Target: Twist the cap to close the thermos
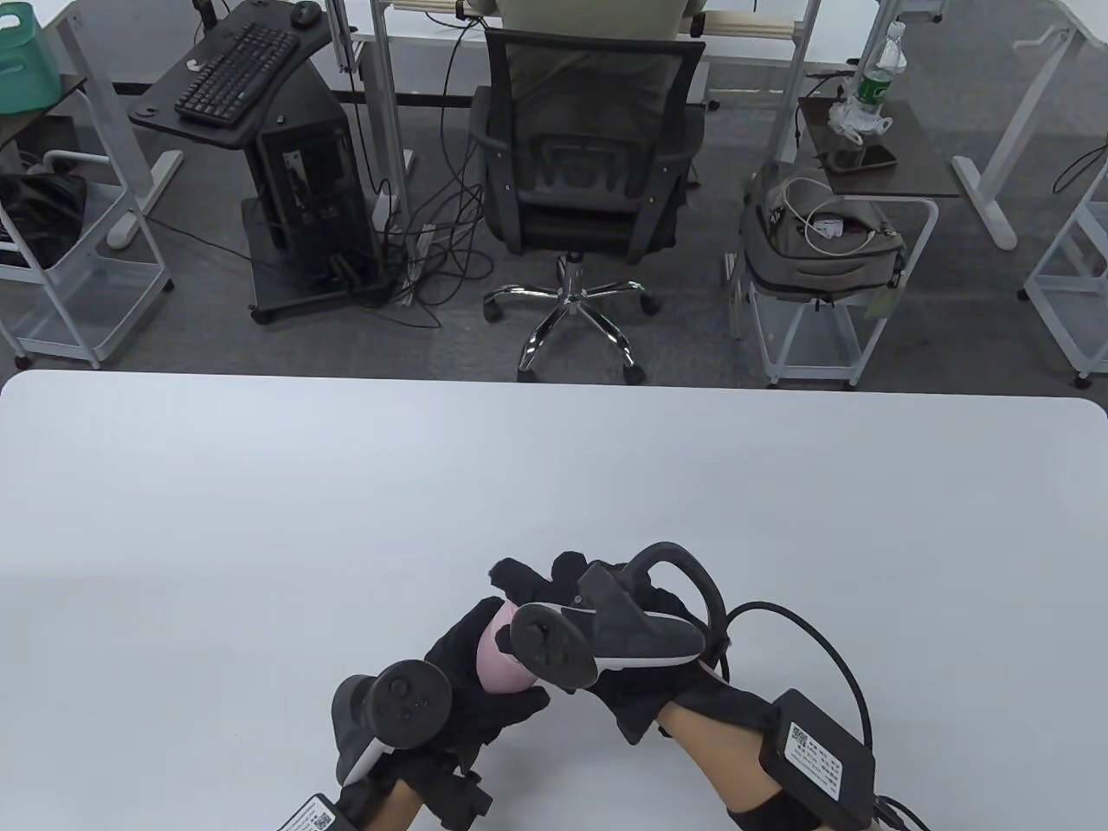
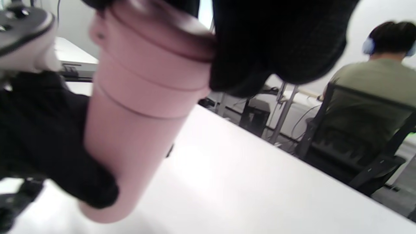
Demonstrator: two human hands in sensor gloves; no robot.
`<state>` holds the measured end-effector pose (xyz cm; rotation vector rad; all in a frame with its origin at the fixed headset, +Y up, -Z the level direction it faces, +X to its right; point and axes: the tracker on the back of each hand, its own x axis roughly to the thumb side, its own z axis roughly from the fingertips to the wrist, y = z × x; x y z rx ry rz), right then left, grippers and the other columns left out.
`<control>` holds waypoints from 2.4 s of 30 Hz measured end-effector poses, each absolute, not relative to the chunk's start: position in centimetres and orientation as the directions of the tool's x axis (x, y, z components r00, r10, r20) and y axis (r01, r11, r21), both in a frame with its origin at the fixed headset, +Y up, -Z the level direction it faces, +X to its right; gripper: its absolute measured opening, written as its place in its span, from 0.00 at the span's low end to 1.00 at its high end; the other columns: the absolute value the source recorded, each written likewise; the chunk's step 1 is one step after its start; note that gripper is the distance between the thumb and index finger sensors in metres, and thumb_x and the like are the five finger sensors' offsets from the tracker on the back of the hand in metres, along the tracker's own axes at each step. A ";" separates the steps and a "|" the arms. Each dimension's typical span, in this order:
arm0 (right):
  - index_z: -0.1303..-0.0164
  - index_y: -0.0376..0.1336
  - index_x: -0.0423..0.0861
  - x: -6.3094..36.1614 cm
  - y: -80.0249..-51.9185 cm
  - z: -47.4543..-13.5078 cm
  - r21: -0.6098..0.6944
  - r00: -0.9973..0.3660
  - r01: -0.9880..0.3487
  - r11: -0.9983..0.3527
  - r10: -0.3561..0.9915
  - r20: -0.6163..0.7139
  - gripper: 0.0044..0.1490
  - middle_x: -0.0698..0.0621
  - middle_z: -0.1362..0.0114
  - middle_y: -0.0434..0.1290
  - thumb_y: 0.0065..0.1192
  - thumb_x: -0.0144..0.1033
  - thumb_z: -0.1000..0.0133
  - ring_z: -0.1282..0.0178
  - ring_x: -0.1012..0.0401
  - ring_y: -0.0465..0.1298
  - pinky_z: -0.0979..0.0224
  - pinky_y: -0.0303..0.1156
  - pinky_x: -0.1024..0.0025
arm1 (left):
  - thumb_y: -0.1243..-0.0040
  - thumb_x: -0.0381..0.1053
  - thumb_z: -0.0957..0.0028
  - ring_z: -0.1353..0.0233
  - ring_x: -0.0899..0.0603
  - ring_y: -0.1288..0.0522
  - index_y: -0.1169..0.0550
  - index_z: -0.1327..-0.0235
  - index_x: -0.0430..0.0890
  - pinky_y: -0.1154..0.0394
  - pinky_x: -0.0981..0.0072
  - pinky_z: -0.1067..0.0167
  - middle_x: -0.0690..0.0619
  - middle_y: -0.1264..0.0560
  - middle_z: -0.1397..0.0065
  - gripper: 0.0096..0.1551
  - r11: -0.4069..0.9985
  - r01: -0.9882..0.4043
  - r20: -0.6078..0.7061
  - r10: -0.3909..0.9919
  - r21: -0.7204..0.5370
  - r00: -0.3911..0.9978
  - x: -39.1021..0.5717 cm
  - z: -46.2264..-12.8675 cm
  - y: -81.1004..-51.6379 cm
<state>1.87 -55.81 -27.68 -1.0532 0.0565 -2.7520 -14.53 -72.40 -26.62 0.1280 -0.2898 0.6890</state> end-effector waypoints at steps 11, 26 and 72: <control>0.09 0.36 0.45 2.8 -55.3 -27.9 -0.039 -0.616 0.114 -0.993 -0.101 0.781 0.63 0.31 0.08 0.41 0.56 0.67 0.43 0.14 0.27 0.55 0.26 0.59 0.20 | 0.32 0.77 0.75 0.22 0.34 0.38 0.51 0.20 0.52 0.32 0.43 0.31 0.39 0.43 0.18 0.73 0.758 -0.652 0.296 0.619 0.017 0.728 -14.7 -26.7 -72.5; 0.11 0.41 0.39 2.4 -55.6 -28.1 0.024 -0.545 0.190 -0.981 -0.085 0.834 0.53 0.32 0.13 0.58 0.63 0.44 0.37 0.18 0.39 0.69 0.22 0.66 0.34 | 0.32 0.77 0.76 0.22 0.35 0.38 0.52 0.20 0.53 0.32 0.44 0.30 0.43 0.43 0.17 0.73 0.766 -0.643 0.313 0.608 0.009 0.729 -14.5 -26.7 -72.5; 0.16 0.56 0.41 2.2 -56.0 -28.0 -0.097 -0.761 0.057 -0.994 -0.106 0.640 0.46 0.36 0.40 0.77 0.34 0.64 0.32 0.59 0.60 0.83 0.60 0.82 0.72 | 0.32 0.77 0.76 0.22 0.35 0.38 0.52 0.20 0.53 0.31 0.43 0.30 0.43 0.43 0.17 0.73 0.755 -0.655 0.312 0.620 0.010 0.720 -14.6 -26.7 -72.5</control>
